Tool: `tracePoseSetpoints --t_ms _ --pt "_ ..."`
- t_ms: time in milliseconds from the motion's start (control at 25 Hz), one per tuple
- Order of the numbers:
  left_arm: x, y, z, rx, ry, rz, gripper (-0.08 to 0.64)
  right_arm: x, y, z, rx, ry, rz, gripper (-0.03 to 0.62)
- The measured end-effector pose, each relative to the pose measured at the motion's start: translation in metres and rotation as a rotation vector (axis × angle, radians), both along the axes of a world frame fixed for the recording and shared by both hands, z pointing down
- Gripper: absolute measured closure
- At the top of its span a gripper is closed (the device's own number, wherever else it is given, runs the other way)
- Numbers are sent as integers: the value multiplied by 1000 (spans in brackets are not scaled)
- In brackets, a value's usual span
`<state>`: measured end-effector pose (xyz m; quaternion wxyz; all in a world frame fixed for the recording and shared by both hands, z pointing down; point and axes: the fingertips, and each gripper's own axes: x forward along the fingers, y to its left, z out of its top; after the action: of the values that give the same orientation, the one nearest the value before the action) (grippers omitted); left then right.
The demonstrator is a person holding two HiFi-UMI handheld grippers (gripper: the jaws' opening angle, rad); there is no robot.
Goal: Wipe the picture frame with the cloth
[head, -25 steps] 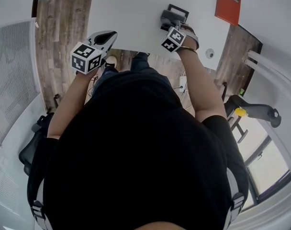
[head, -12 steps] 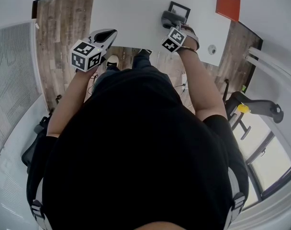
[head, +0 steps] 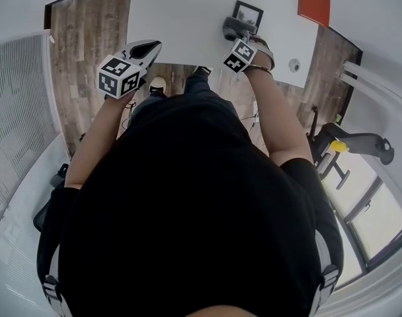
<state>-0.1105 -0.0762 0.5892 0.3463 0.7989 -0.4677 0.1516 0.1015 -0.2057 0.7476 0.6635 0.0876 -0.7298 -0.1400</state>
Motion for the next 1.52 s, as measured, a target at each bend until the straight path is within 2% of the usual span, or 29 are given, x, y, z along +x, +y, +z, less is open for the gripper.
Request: tracePoseSetpoints --t_ms 440,880,1520 --pt "-8 -2 3 1 14 28 549 -5 12 2 -16 6 28 548" --pt "0 -12 2 8 19 53 549 5 5 -12 -11 -7 59 548" --pt "17 -27 6 6 30 79 549 23 -49 -54 49 -31 113 548"
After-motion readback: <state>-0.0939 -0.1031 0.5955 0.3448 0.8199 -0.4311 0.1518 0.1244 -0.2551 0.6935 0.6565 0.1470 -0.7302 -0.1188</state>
